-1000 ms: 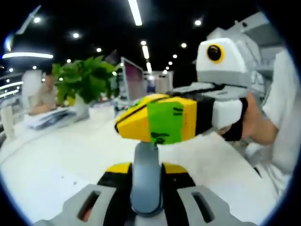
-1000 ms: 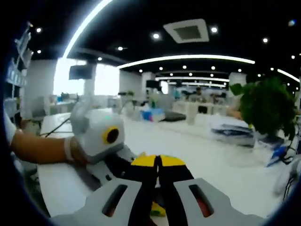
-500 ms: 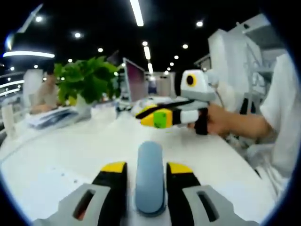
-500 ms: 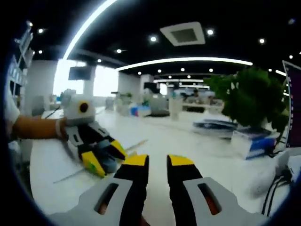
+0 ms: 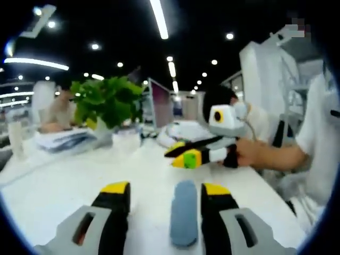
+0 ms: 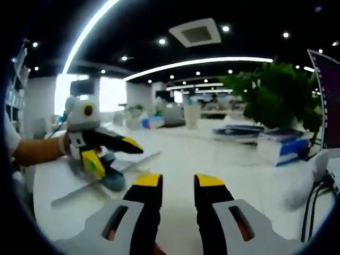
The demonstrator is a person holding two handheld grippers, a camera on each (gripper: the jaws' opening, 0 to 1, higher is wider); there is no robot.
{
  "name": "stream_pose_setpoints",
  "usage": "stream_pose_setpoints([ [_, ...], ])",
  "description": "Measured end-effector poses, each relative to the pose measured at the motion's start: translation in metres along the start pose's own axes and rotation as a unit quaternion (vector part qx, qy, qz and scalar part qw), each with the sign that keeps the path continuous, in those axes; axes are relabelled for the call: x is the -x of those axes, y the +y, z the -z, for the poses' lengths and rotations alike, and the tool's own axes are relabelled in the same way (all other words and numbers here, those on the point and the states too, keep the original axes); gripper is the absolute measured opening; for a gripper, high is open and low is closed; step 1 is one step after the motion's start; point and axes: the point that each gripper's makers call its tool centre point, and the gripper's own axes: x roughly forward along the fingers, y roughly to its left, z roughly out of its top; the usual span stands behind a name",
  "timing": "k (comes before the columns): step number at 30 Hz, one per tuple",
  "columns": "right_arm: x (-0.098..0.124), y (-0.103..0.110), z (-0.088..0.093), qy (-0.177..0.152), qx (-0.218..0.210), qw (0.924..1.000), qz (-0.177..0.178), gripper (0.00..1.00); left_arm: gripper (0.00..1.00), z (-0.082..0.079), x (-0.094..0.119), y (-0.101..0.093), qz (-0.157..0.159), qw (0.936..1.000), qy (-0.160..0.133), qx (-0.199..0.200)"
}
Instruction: Pick up the paper insert the paper into the punch align the paper edges press the punch to punch holes
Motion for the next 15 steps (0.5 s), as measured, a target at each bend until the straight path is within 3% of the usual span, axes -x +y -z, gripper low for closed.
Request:
stream_pose_setpoints([
  [3, 0.001, -0.001, -0.001, -0.003, 0.002, 1.0, 0.004, 0.27, 0.61, -0.021, 0.009, 0.003, -0.005, 0.9992, -0.036, 0.018],
  [7, 0.001, 0.0, 0.001, 0.003, 0.006, 0.9999, 0.008, 0.27, 0.62, -0.034, 0.034, 0.007, -0.026, 0.9989, -0.039, 0.012],
  [9, 0.002, 0.0, 0.001, 0.001, 0.004, 1.0, 0.009, 0.27, 0.61, -0.026, 0.052, 0.005, -0.031, 0.9993, -0.022, 0.002],
  [15, 0.003, -0.001, -0.002, -0.007, -0.005, 0.9998, 0.015, 0.27, 0.63, 0.018, 0.112, 0.001, -0.051, 0.9983, 0.03, 0.002],
])
